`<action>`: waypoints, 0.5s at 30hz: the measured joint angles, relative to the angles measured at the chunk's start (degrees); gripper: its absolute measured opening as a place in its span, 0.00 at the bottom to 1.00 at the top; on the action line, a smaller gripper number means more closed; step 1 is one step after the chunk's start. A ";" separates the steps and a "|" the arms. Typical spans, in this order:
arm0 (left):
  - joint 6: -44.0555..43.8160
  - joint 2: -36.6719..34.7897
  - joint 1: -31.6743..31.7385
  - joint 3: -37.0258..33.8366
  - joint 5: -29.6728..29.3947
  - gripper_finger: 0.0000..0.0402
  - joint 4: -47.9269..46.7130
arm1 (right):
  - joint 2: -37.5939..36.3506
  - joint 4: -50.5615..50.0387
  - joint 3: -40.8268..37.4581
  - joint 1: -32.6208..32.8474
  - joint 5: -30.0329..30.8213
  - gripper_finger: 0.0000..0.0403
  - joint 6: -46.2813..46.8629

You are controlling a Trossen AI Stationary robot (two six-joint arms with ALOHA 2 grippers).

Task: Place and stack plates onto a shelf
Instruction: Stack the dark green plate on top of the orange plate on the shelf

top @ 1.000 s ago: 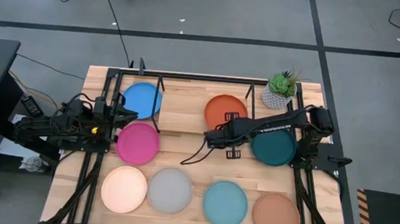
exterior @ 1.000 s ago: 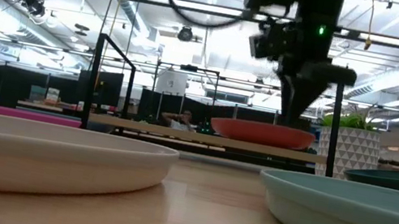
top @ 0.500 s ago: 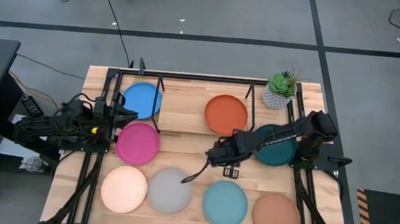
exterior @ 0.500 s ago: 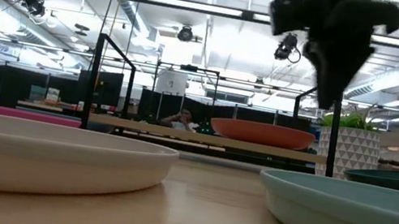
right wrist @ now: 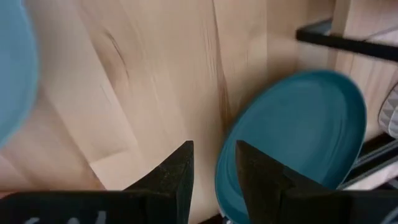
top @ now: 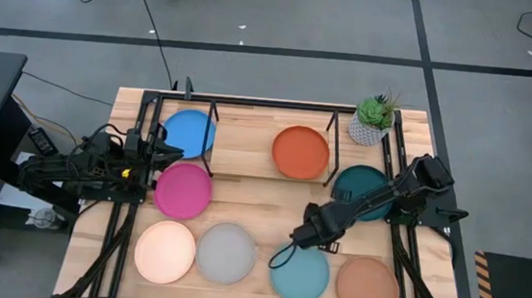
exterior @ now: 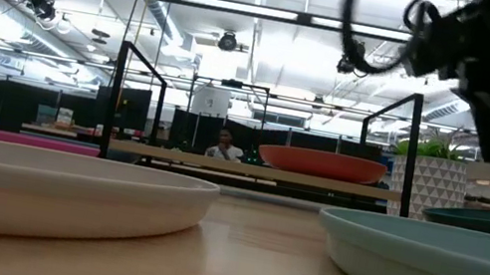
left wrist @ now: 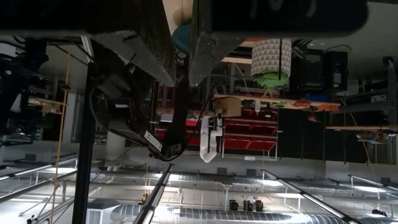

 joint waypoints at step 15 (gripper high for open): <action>0.09 -0.02 0.00 0.00 0.00 0.13 0.00 | -11.42 8.91 -19.12 0.56 -6.00 0.31 8.59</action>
